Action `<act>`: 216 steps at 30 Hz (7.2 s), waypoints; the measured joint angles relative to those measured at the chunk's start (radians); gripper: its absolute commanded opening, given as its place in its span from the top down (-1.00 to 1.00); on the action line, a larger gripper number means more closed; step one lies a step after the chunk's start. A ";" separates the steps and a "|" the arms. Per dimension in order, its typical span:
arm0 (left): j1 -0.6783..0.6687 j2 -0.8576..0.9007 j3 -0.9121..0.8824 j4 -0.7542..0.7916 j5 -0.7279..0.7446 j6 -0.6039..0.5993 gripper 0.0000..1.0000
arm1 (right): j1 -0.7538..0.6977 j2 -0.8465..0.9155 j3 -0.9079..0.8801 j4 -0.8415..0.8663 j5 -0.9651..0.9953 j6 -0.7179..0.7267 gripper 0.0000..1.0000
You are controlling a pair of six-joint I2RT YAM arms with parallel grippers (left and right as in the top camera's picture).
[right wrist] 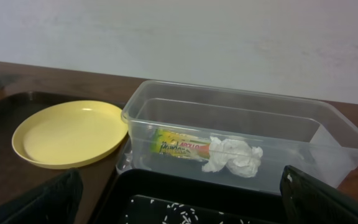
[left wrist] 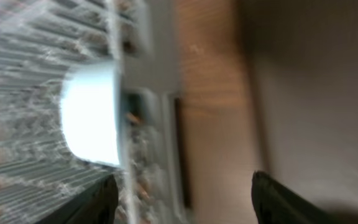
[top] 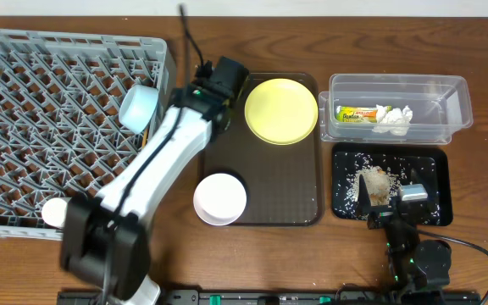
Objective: Sort waste into correct bins and load items into the dishwasher
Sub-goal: 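Reach the left gripper to the white bowl and grasp its rim, then carry the white bowl left and stand it in the dish rack, then withdraw the left gripper from the rack toward the yellow plate, then grasp the left edge of the yellow plate with the left gripper, then lift the yellow plate and stand it upright in the dish rack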
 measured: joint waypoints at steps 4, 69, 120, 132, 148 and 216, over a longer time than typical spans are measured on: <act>0.005 -0.113 0.001 -0.160 0.193 -0.105 -0.35 | 0.000 0.000 0.000 0.001 0.000 0.000 -0.99; 0.311 -0.156 -0.153 -0.347 -0.670 -0.302 0.88 | 0.000 0.000 0.000 0.000 0.000 0.000 -0.99; 0.159 -0.176 -0.293 -0.252 -0.331 -0.320 -0.19 | 0.000 0.000 0.000 0.001 0.000 0.000 -0.98; 0.086 -0.208 -0.031 -0.113 0.208 -0.316 -0.23 | 0.000 0.000 0.000 0.000 0.000 0.000 -0.99; 0.101 -0.177 -0.025 -0.105 0.313 -0.253 0.04 | 0.000 0.000 0.000 0.000 0.000 0.000 -0.99; 0.257 -0.295 0.006 0.228 -0.402 0.652 0.88 | 0.000 0.000 0.000 0.000 0.000 0.000 -0.99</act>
